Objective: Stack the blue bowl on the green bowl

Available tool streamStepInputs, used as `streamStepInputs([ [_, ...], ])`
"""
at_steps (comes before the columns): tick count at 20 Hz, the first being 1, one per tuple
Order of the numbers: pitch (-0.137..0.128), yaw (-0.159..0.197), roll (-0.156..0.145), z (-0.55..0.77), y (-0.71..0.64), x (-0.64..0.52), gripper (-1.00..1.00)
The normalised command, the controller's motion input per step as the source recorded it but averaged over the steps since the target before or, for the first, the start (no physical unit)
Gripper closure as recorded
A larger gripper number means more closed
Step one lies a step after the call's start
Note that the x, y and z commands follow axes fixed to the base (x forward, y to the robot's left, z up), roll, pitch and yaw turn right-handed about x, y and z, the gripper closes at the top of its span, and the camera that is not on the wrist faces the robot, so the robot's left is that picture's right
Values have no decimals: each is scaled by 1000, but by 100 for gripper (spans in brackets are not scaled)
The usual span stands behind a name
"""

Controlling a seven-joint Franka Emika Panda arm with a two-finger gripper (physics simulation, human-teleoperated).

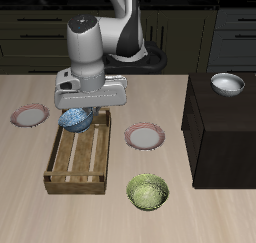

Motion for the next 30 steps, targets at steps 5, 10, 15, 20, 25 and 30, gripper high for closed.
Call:
streamStepInputs([
  [5, -36, -3, -11, 322, -29, -24, 100],
  [10, -34, -17, 4, 318, 98, -12, 100],
  [15, -19, 0, -1, 263, 100, 11, 100],
  [20, -37, 2, -7, 314, 77, -12, 100],
  [25, -22, 14, -2, 207, 116, 72, 100],
  [30, 0, -6, -19, 116, 28, 210, 100],
])
